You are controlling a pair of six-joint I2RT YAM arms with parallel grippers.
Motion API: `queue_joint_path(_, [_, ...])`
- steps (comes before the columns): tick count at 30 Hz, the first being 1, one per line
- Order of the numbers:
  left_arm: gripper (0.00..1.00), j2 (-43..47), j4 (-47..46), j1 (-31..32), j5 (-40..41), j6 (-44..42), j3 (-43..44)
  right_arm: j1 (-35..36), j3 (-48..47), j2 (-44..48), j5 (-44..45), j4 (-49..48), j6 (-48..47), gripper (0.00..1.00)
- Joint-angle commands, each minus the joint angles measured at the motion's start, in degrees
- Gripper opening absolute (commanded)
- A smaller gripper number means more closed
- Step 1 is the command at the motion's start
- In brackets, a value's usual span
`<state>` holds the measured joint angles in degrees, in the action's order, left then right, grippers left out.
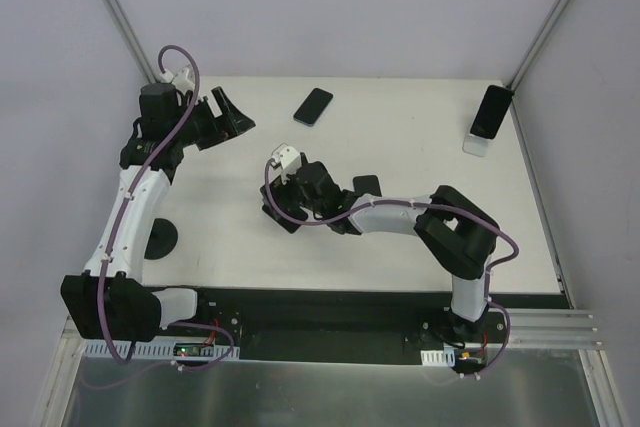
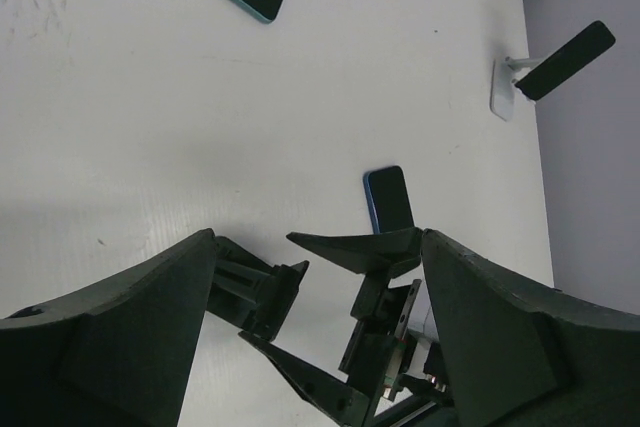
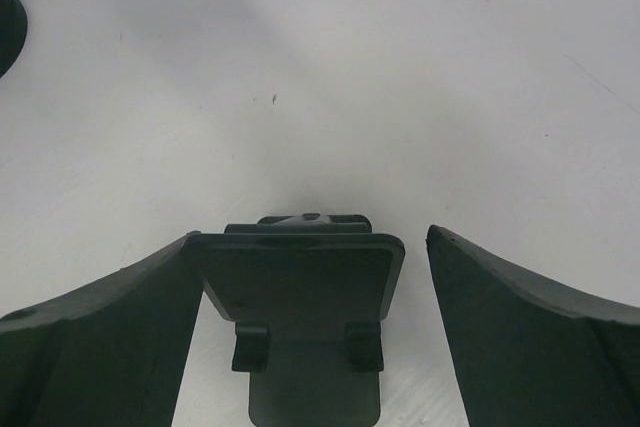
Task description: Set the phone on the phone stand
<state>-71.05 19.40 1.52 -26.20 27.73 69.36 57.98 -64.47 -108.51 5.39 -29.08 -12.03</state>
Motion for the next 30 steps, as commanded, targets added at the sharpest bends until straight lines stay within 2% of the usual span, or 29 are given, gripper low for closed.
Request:
queue_joint_path(1, [0.82,2.3,-4.1,-0.1,-2.5,0.0,-1.0,0.0,-2.9,-0.7,-1.0,-0.9,2.1,0.86])
queue_joint_path(3, [0.81,2.3,-4.3,-0.4,-2.8,0.3,-1.1,0.0,-2.8,-0.6,-0.2,-1.2,2.3,0.76])
queue_joint_path(4, [0.81,2.3,-4.4,-0.5,-3.1,0.5,-1.2,0.1,-2.7,-0.4,0.2,-1.2,2.4,0.64])
queue_joint_path(6, [0.81,2.3,-4.6,-0.8,-3.4,0.7,-1.3,0.1,-2.5,0.4,3.5,-1.2,2.5,0.48])
queue_joint_path(7, [0.80,2.3,-4.8,-0.9,-3.9,0.8,-1.4,0.0,-2.0,1.0,5.6,-1.2,2.6,0.29])
queue_joint_path(9, [0.80,2.5,-5.0,-1.0,-4.1,0.8,-1.4,-0.3,-1.7,3.3,13.7,-1.2,2.2,0.14])
queue_joint_path(10, [0.80,2.7,-4.9,-1.1,-4.1,0.8,-1.4,-0.5,-1.6,4.2,16.4,-1.2,1.8,0.01])
queue_joint_path(11, [0.80,2.8,-5.0,-1.2,-4.2,0.9,-1.4,-1.0,-1.6,5.1,21.2,-1.2,1.2,0.01])
queue_joint_path(14, [0.80,3.4,-5.6,-1.2,-5.2,1.5,-1.7,-4.6,-2.8,8.7,27.8,-1.9,-1.1,0.01])
queue_joint_path(15, [0.80,3.4,-5.9,-1.2,-5.5,2.0,-2.1,-8.2,-3.2,9.9,28.4,-1.9,-1.2,0.01])
queue_joint_path(17, [0.80,3.3,-6.6,-1.2,-7.0,2.6,-2.3,-12.4,-3.6,10.9,28.8,-1.9,-0.5,0.01])
queue_joint_path(21, [0.79,2.7,-7.4,-1.2,-9.9,3.8,-2.2,-26.5,-4.1,13.1,29.9,0.0,3.5,0.01])
queue_joint_path(23, [0.78,2.8,-8.0,-1.2,-10.7,4.5,-2.6,-31.1,-4.7,12.8,29.5,0.8,5.2,0.01])
queue_joint_path(24, [0.79,2.9,-8.8,-1.2,-11.3,4.7,-2.9,-34.9,-6.8,11.6,29.5,2.5,5.3,0.01])
queue_joint_path(27, [0.79,2.5,-9.6,-1.2,-12.3,5.1,-3.2,-40.6,-11.6,8.4,27.7,8.2,5.2,0.01])
queue_joint_path(30, [0.79,1.3,-10.3,-1.2,-13.0,5.6,-3.5,-44.3,-19.5,4.1,23.4,12.7,3.0,0.01])
